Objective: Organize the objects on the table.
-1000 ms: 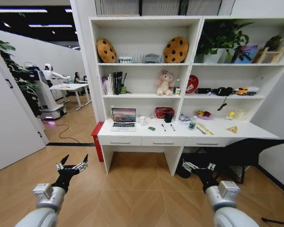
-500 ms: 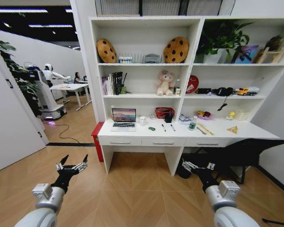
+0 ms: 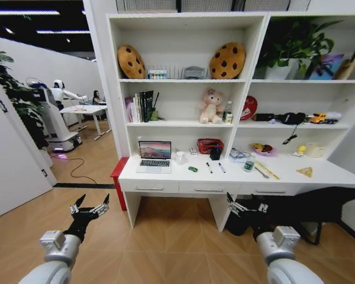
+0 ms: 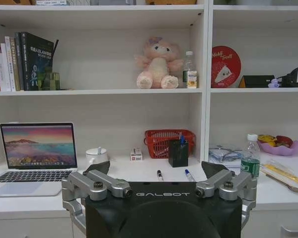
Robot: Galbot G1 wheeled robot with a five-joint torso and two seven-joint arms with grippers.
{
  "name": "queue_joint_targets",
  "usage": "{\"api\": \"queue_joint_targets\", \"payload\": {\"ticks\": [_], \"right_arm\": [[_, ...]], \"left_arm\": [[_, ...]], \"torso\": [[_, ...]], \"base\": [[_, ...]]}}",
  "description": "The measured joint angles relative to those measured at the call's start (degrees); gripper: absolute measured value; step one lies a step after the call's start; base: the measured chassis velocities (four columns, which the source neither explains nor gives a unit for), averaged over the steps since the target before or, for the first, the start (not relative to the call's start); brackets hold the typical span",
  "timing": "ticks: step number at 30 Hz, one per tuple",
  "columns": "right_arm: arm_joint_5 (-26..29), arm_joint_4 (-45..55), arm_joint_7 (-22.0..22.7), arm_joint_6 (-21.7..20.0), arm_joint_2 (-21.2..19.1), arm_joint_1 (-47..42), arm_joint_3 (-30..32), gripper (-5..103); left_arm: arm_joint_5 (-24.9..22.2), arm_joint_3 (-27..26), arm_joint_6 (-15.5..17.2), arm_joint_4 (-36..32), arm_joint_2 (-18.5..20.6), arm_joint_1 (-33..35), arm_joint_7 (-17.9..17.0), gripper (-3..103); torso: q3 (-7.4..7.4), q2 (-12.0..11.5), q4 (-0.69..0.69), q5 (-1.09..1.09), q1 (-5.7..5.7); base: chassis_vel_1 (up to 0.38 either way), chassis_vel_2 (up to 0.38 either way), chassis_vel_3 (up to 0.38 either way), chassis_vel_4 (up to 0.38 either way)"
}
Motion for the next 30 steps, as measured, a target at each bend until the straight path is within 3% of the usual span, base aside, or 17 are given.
{"api": "queue_joint_targets", "payload": {"ticks": [30], "right_arm": [[-0.17, -1.34, -0.37, 0.2, -0.23, 0.84, -0.48, 100]], "left_arm": [[0.33, 0.21, 0.0, 0.55, -0.37, -0.59, -0.02, 100]], "torso": [[-0.01, 0.0, -0.01, 0.0, -0.01]], "base": [[-0.246, 0.249, 0.245, -0.249]]}}
